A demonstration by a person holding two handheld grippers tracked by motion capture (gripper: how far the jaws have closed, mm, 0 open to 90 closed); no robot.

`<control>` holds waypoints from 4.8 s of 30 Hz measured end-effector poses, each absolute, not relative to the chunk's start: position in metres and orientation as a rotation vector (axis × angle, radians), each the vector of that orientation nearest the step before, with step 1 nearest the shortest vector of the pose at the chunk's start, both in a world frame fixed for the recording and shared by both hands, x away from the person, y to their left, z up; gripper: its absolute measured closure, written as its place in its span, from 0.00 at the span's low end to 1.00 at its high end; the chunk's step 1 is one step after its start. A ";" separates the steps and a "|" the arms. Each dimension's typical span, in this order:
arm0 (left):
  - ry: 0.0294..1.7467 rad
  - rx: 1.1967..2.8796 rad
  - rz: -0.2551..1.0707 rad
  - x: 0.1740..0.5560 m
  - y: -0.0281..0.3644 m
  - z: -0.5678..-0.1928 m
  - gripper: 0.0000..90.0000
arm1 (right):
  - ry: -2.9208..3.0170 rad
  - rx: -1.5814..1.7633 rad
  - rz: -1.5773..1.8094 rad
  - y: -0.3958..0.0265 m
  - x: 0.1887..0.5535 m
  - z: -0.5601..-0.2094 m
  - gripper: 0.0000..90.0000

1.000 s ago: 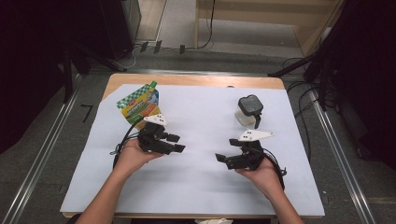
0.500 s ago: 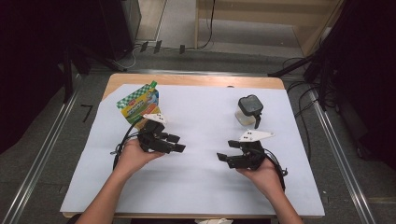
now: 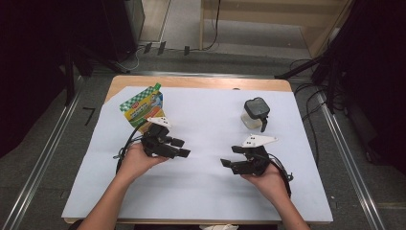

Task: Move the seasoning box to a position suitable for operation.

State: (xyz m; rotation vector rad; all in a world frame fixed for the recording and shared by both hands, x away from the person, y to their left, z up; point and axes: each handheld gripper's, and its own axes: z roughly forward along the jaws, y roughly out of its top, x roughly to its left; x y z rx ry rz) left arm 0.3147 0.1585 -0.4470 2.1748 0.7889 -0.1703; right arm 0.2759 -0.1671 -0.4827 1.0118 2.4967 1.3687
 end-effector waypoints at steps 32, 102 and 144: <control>0.768 2.170 -0.139 0.315 0.158 -0.448 0.39 | 2.414 1.070 1.339 -0.196 0.280 -0.475 0.39; 0.788 2.150 -0.170 0.293 0.171 -0.450 0.39 | 2.041 1.383 1.117 -0.226 0.419 -0.504 0.18; 0.808 2.167 -0.201 0.306 0.169 -0.450 0.38 | 2.269 1.140 1.309 -0.188 0.350 -0.466 0.19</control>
